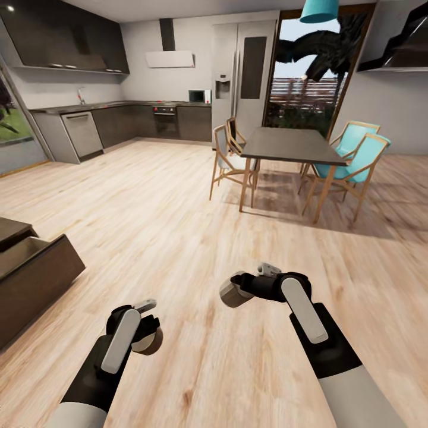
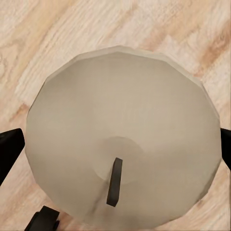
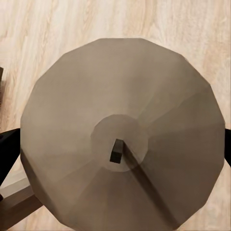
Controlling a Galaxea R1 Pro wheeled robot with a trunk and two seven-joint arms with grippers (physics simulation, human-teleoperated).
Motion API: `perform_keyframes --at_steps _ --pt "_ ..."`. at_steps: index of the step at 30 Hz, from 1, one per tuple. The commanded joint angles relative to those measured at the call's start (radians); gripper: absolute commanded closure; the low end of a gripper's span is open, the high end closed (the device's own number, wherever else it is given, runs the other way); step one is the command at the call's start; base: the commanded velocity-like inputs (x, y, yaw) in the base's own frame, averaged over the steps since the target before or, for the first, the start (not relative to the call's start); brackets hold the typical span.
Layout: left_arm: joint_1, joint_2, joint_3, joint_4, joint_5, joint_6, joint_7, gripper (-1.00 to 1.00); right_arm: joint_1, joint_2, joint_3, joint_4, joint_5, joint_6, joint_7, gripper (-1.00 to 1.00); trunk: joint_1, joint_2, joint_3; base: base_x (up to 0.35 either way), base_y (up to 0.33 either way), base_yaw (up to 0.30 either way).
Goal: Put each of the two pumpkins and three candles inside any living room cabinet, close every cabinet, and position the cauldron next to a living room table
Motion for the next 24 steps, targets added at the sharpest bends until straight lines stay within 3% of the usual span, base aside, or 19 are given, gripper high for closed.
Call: perform_keyframes --at_steps 1,24 --pt "-0.001 0.0 -0.001 -0.001 0.008 0.001 0.01 1.0 -0.001 0.0 0.0 -0.001 -0.012 -0.001 -0.01 1.0 0.0 0.0 -0.001 0.278 -0.192 0.289" --pt "-0.001 -0.002 -0.003 -0.001 0.008 0.0 0.011 1.0 -0.001 0.0 0.0 -0.001 -0.012 0.002 -0.008 1.0 0.0 0.0 -0.001 0.273 -0.212 0.289"
